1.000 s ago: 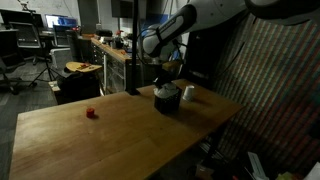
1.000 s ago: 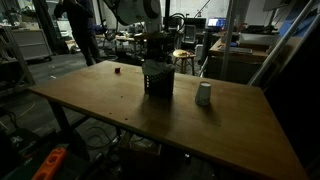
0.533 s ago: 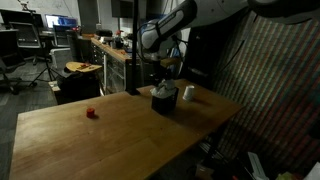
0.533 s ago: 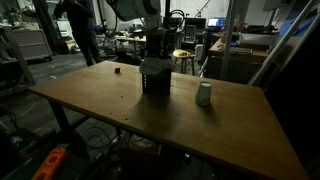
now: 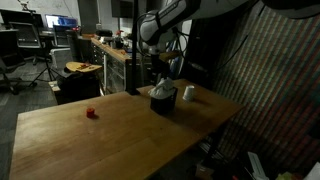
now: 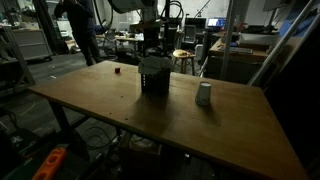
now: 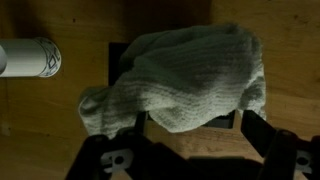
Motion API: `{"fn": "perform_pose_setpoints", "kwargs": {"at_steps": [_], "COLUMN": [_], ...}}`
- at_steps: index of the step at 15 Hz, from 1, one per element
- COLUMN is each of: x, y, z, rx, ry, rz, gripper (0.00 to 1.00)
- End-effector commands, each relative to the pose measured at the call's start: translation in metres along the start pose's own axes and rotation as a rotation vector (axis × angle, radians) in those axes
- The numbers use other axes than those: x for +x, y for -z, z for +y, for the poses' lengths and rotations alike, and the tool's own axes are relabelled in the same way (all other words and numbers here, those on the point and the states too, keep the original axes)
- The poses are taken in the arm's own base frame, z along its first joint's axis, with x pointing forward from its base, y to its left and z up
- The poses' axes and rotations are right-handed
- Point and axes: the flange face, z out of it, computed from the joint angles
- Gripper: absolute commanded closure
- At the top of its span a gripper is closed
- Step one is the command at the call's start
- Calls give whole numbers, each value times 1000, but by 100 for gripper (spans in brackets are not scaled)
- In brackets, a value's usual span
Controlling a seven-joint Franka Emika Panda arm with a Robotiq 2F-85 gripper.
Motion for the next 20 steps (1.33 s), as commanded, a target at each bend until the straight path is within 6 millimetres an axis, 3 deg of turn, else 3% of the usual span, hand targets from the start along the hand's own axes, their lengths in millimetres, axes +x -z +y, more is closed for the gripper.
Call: {"fn": "perform_pose_setpoints", "kwargs": {"at_steps": [1, 2, 4, 7, 12, 15, 20], "x": [-8, -8, -9, -11, -16, -20, -23], "y": [11, 13, 19, 31, 57, 68, 71], "z": [-6, -6, -6, -6, -4, 0, 10], "rx": [14, 14, 15, 12, 6, 3, 2], "ry": [9, 9, 9, 10, 9, 3, -14], "rz": [21, 24, 32, 52, 94, 112, 118], "gripper": [6, 25, 35, 61, 96, 100, 96]}}
